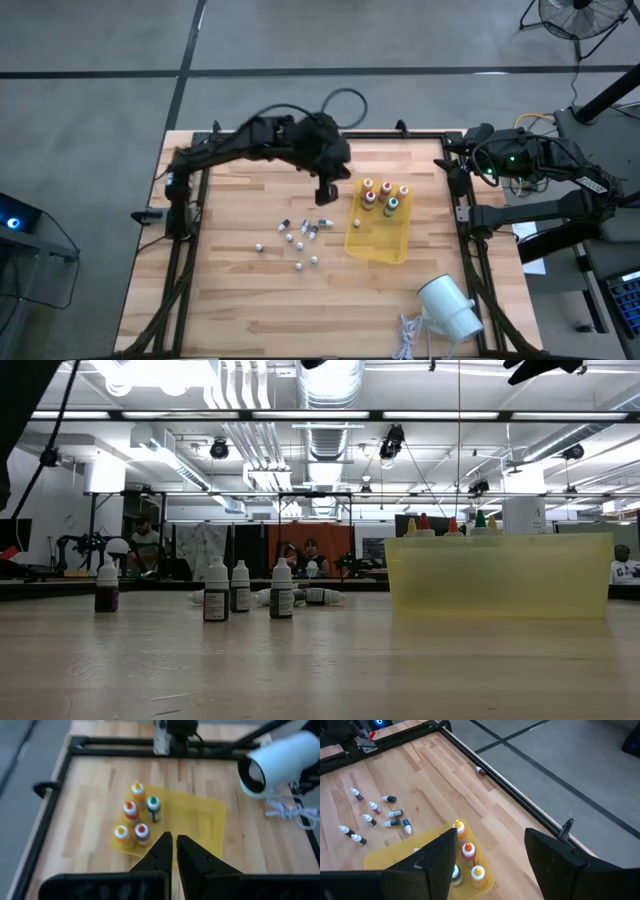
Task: Pick & Place food coloring
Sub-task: Put the small orange food coloring bottle into the yellow bin
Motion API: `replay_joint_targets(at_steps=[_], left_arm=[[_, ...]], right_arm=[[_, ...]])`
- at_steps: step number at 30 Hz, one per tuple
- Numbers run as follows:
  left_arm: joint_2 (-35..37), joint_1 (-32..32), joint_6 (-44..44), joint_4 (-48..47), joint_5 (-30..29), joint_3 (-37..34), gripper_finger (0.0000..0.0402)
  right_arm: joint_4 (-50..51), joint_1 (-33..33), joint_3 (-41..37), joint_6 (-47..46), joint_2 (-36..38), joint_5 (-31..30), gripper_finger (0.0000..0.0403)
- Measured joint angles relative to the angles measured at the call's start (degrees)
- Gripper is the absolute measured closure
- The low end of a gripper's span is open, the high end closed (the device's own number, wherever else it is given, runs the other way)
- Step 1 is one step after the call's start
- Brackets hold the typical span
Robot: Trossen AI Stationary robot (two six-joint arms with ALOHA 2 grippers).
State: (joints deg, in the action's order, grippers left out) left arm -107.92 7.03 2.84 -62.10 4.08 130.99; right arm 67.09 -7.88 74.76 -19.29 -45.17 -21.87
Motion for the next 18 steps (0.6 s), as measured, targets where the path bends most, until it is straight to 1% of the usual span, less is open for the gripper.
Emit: replay_joint_targets(at_steps=[2,4,7,9,12,16,18], left_arm=[[3.0,0.6,-0.2,2.8,0.0,-3.7,0.0402],[5.9,1.2,-0.6,7.1,0.1,-8.8,0.0402],[11.0,2.8,-2.6,14.7,0.1,-19.4,0.0402],[14.3,4.3,-5.4,21.7,-1.3,-27.3,0.0402],[17.9,6.5,-12.2,33.5,-4.1,-38.1,0.0401],[20.6,9.1,-16.5,45.0,-7.9,-49.4,0.0401],[20.8,10.3,-16.9,48.3,-9.5,-53.8,0.0401]], right_arm=[[0.0,0.0,0.0,0.0,0.0,0.0,0.0181],[0.0,0.0,0.0,-0.1,0.0,0.0,0.0181],[0.0,0.0,0.0,-0.1,0.0,0.0,0.0181],[-0.1,0.0,0.0,-0.2,0.0,0.0,0.0181],[-0.1,0.0,0.0,-0.2,0.0,-0.2,0.0181],[-0.1,0.0,-0.1,-0.2,-0.3,-0.5,0.0181],[-0.1,0.0,-0.1,-0.2,-0.4,-0.6,0.0181]])
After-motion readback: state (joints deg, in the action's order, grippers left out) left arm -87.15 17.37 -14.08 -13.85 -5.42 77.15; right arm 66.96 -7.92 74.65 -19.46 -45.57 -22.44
